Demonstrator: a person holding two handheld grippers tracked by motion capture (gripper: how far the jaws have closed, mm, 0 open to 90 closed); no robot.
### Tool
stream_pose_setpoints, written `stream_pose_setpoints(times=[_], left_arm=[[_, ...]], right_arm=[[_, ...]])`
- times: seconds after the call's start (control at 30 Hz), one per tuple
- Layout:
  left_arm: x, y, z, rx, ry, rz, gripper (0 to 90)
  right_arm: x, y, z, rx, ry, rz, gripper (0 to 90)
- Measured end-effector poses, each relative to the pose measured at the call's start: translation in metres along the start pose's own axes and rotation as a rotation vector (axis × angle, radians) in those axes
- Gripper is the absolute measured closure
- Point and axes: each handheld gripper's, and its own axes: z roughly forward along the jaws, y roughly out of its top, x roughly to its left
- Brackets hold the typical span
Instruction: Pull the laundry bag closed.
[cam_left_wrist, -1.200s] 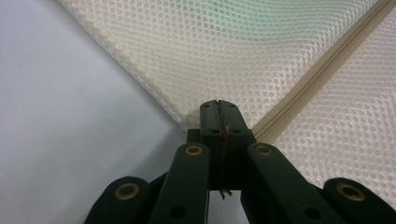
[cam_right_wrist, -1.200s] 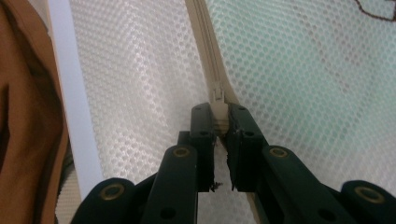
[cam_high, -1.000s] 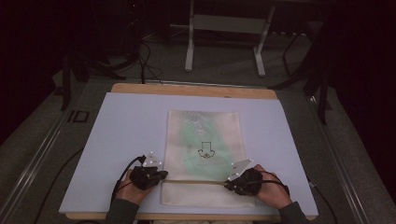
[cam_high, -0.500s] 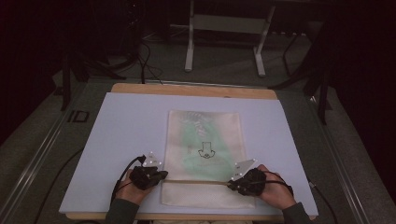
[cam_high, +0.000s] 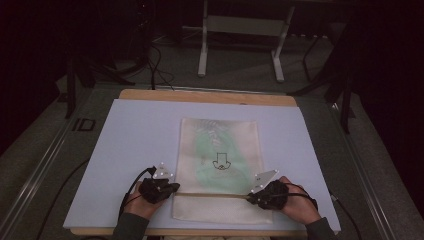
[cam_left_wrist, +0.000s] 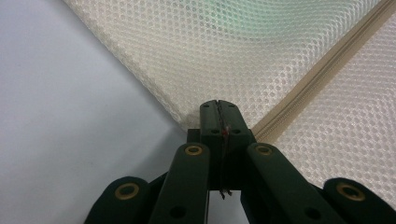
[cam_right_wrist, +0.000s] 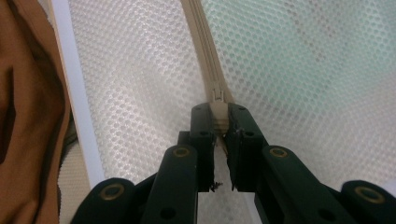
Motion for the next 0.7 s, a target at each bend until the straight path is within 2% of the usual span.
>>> stream_pose_setpoints(times=[0.7], left_arm=[[0.0001,0.0,0.0,0.001,-0.001,0.001,89.5]], right_arm=[[-0.0036,-0.0077,-0.006,0.006,0.004,0.018,82.2]])
